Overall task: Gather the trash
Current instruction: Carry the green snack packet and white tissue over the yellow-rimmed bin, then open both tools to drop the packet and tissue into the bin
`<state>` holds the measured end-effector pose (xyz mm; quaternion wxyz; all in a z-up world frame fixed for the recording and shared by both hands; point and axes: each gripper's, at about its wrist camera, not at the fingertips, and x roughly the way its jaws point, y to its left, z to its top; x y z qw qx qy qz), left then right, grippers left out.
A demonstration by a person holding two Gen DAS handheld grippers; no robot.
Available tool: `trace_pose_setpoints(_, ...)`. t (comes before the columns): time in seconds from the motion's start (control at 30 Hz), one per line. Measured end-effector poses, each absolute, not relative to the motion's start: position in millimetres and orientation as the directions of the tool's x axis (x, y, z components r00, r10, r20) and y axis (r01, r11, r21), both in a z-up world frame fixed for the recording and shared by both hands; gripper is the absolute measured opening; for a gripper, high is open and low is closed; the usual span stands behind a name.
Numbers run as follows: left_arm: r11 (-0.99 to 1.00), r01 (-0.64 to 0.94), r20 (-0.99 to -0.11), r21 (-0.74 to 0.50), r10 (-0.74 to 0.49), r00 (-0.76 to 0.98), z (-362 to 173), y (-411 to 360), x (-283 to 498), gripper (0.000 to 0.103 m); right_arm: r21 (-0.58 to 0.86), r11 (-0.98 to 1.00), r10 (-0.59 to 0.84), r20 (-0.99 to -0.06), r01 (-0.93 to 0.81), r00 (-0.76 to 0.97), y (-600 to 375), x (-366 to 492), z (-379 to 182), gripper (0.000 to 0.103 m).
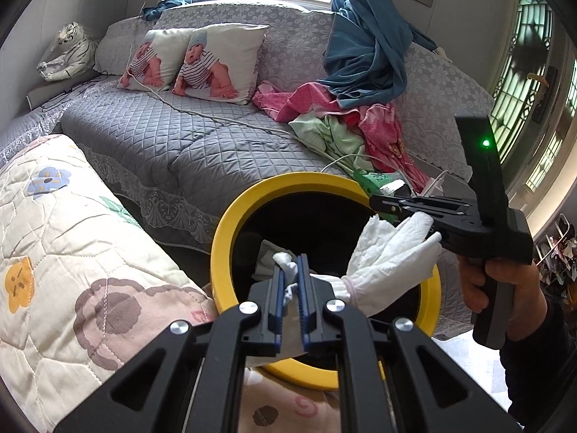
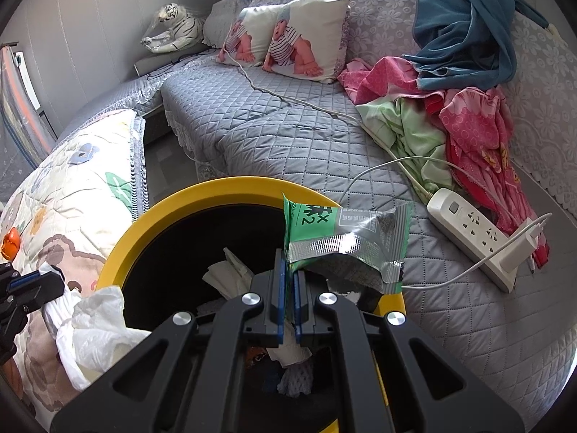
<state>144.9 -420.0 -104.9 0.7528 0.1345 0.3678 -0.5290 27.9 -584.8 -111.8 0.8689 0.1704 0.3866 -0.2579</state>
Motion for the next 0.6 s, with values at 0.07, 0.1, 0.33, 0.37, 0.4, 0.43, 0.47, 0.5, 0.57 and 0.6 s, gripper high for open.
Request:
trace_pose_setpoints(0.07,0.406,0.894,-0.698,-0.189,-0.696,0.168,-105.3,-420.3,145.2,0.007,0.092,0.809,-0.319,-0.761,0.581,0.565,-584.8,28.4,-111.8,0.004)
trace_pose_setpoints(0.1,0.405,0.894,-0.698,-0.191,-0.696,0.166,-105.6,-420.4,145.5,0.007,0.090,0.809,-0.321,-0.760,0.581,0.565,-584.9,28.5,-111.4,0.004)
trace_pose_setpoints(0.33,0.418,0.881,-0.699,-0.221,-0.698,0.156,-105.7,-420.3,150.5,0.007,0.098,0.803,-0.320,-0.761,0.587,0.565,-588.0,24.7,-107.9,0.004)
trace_pose_setpoints(0.37,0.419,0.878,-0.698,-0.232,-0.701,0.150,-105.1,-420.7,151.6,0.007,0.102,0.804,-0.316,-0.761,0.586,0.566,-587.5,24.4,-107.3,0.004)
trace_pose_setpoints(0.4,0.421,0.874,-0.698,-0.242,-0.702,0.144,-104.7,-421.5,152.7,0.007,0.101,0.804,-0.316,-0.762,0.586,0.566,-587.4,24.0,-106.5,0.004)
trace_pose_setpoints(0.43,0.419,0.873,-0.697,-0.251,-0.704,0.137,-104.6,-421.9,153.5,0.008,0.100,0.803,-0.319,-0.760,0.587,0.566,-587.3,23.6,-105.5,0.004)
trace_pose_setpoints(0.47,0.420,0.870,-0.694,-0.259,-0.707,0.134,-104.0,-421.9,154.4,0.008,0.104,0.802,-0.318,-0.759,0.588,0.569,-587.3,23.2,-104.6,0.004)
trace_pose_setpoints(0.5,0.422,0.868,-0.691,-0.263,-0.710,0.135,-103.3,-421.8,154.7,0.008,0.108,0.799,-0.317,-0.759,0.591,0.568,-587.9,22.6,-103.5,0.005)
trace_pose_setpoints(0.57,0.418,0.867,-0.686,-0.270,-0.716,0.132,-101.2,-421.6,154.5,0.011,0.108,0.793,-0.325,-0.757,0.600,0.567,-588.6,20.8,-101.3,0.006)
trace_pose_setpoints(0.6,0.420,0.866,-0.684,-0.272,-0.717,0.133,-100.3,-421.3,154.6,0.013,0.111,0.791,-0.327,-0.755,0.602,0.569,-588.9,19.4,-99.6,0.008)
